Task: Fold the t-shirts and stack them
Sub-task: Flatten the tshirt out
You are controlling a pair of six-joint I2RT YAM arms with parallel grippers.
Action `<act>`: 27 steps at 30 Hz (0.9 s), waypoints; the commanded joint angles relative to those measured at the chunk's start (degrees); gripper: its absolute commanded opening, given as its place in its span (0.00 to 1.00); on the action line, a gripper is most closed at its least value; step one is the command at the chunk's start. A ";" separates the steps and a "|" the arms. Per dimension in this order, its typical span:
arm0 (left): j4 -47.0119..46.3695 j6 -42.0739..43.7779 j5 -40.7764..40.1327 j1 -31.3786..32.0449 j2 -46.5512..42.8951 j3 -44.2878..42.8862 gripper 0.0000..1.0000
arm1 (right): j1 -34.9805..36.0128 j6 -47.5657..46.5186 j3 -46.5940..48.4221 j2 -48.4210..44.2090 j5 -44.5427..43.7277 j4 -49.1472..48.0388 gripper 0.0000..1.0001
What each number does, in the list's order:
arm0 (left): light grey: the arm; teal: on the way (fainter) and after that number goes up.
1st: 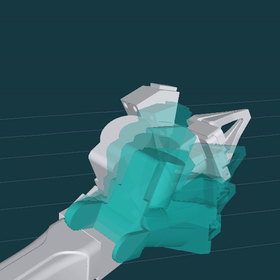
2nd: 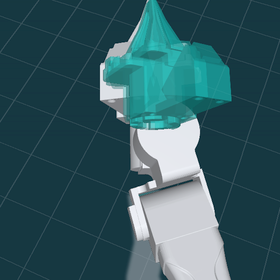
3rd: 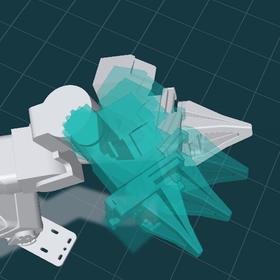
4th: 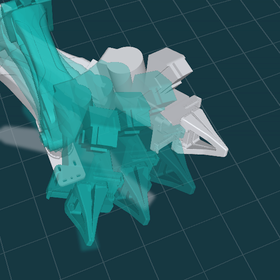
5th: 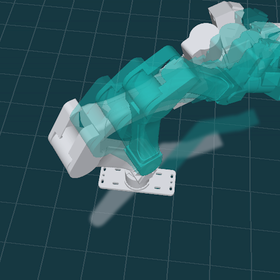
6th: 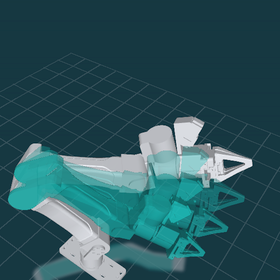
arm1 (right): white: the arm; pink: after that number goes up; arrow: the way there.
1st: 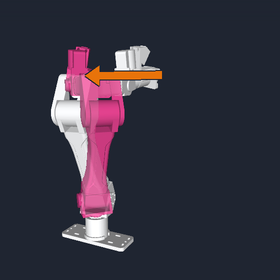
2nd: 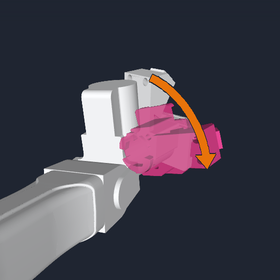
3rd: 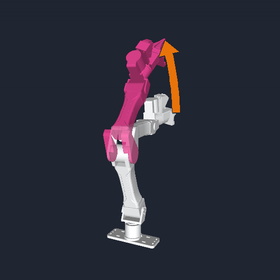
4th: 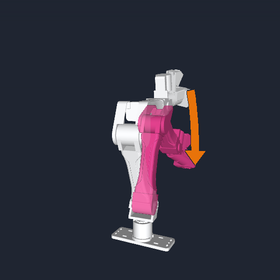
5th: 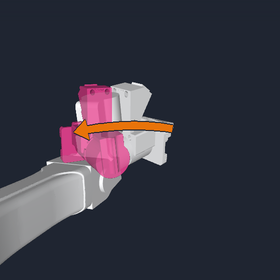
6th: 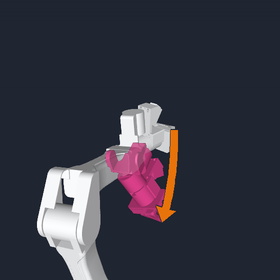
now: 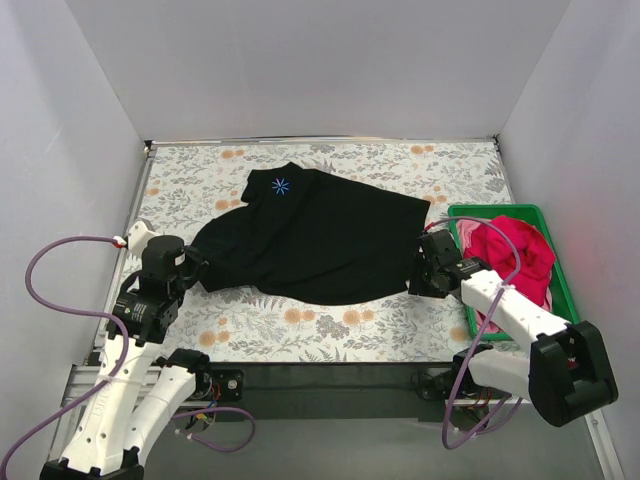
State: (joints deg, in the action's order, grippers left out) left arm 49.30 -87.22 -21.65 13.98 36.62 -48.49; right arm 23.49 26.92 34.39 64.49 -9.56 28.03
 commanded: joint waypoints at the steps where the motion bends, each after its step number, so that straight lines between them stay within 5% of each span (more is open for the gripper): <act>1: -0.43 -0.76 0.38 -0.27 -0.23 -0.47 0.00 | -0.11 0.77 1.56 2.13 3.49 -6.58 0.41; 12: -1.05 -0.58 1.52 -0.09 -0.06 0.33 0.00 | -0.11 -0.29 0.85 6.79 5.96 -12.39 0.48; 27: -1.22 -0.23 1.35 -0.09 0.03 0.76 0.00 | 1.47 -1.78 1.47 12.06 5.61 -13.71 0.47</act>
State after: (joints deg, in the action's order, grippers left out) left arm 48.84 -87.42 -20.29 14.00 36.67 -48.34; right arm 24.12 25.67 35.07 75.44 -3.90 14.79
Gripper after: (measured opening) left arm 0.017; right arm 0.475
